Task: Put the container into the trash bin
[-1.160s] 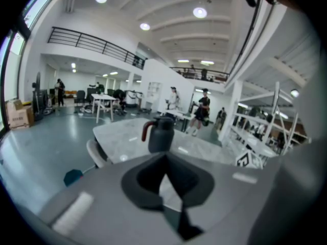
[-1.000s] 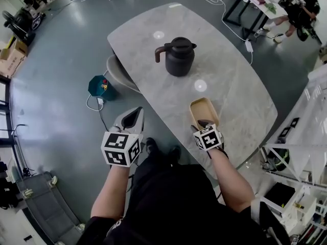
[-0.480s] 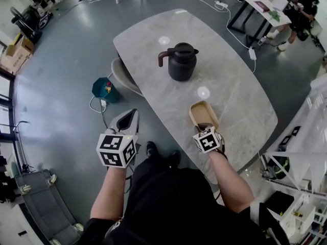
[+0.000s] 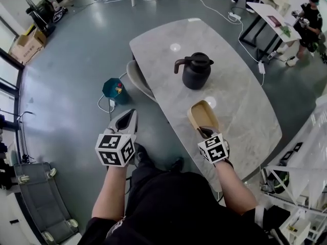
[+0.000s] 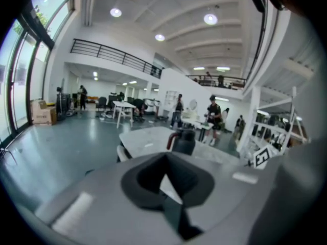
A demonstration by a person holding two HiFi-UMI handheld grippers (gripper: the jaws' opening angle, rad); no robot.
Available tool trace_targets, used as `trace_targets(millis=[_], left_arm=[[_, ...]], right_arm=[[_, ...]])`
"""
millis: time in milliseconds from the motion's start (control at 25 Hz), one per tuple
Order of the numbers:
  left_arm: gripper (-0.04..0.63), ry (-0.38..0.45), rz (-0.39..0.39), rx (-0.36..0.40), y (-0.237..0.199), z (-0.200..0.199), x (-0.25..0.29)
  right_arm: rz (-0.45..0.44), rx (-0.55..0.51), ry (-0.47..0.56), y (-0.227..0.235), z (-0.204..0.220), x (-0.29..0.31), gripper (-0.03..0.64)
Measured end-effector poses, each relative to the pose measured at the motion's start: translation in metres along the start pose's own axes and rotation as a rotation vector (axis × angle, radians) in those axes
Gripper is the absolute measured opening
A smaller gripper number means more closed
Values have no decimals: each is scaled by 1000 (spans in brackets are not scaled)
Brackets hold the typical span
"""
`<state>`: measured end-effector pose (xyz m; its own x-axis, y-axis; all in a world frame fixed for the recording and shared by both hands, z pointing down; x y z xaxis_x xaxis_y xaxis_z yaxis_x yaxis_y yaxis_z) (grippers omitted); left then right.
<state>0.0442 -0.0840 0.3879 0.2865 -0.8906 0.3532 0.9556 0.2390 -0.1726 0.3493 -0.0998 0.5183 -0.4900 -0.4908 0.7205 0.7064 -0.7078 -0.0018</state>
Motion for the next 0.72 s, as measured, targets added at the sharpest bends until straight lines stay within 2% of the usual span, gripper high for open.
trace_targets(millis=[240, 720], left_arm=[[9, 12, -52, -32, -58, -1, -13], [9, 70, -154, -88, -237, -18, -59]], right_arm=[[-61, -94, 48, -40, -61, 24, 9], [-149, -257, 111, -148, -222, 128, 9]])
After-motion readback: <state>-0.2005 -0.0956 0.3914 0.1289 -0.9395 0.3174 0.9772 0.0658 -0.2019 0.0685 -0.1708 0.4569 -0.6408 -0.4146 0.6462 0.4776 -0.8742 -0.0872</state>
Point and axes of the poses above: the fingertips, and each gripper's own axes: x forward along the fingers, y to its right, z out of its underside, the point moved 8 cm from there along -x, backward along the fingers, and after that the axes turned 4 degrees about y, right-handed, at the moved point
